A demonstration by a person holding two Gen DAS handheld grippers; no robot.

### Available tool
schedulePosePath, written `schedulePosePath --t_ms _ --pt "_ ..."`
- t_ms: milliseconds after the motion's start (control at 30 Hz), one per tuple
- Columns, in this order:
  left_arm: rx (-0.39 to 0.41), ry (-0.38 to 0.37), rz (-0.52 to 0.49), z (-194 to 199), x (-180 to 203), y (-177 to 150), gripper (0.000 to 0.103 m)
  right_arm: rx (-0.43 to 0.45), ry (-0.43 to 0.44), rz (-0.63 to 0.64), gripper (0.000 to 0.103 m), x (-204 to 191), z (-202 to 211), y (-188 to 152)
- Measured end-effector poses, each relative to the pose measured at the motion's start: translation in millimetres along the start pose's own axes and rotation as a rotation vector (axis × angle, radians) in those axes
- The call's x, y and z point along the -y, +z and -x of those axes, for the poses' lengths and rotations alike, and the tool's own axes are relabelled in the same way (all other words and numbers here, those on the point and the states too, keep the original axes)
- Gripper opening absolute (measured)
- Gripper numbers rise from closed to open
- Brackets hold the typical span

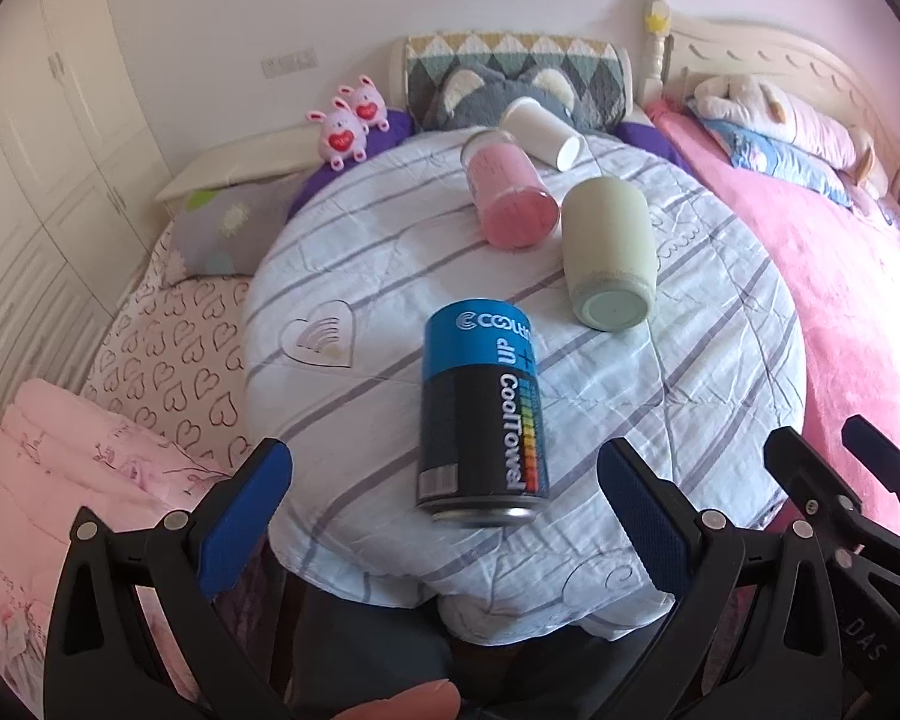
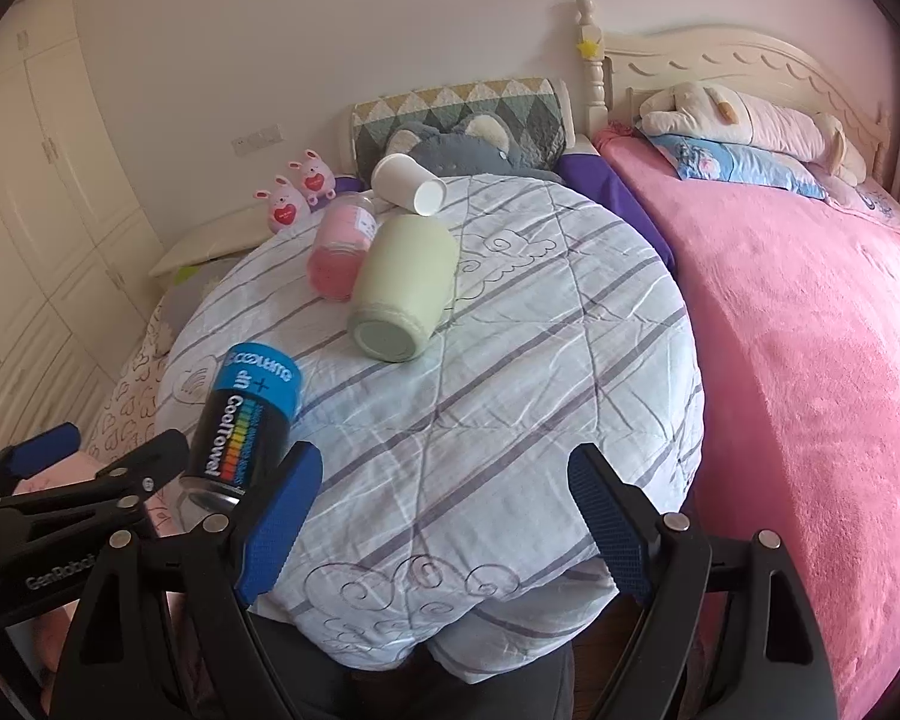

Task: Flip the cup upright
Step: 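Bring the blue can toward the left gripper and grasp it with the left gripper, then rotate the blue can in the left gripper until its open end faces up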

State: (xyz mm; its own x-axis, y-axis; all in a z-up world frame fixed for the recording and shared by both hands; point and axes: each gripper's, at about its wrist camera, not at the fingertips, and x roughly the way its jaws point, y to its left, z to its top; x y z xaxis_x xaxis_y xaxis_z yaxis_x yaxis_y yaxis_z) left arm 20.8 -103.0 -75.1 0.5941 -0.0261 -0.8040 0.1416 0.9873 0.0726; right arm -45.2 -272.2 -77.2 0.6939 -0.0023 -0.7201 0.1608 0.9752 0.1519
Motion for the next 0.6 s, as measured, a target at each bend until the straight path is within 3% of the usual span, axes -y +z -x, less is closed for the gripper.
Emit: schedulePosePath --t_ms 300,600 --pt "-0.093 0.008 0.011 -51.0 5.1 20.2 0.103 -0.056 -0.006 -0.024 0.085 18.8 -40.9 18.8" --pt "-0.169 0.004 0.007 -91.3 4.6 28.3 0.103 -0.129 -0.001 -0.006 0.085 10.9 -87.4 31.4"
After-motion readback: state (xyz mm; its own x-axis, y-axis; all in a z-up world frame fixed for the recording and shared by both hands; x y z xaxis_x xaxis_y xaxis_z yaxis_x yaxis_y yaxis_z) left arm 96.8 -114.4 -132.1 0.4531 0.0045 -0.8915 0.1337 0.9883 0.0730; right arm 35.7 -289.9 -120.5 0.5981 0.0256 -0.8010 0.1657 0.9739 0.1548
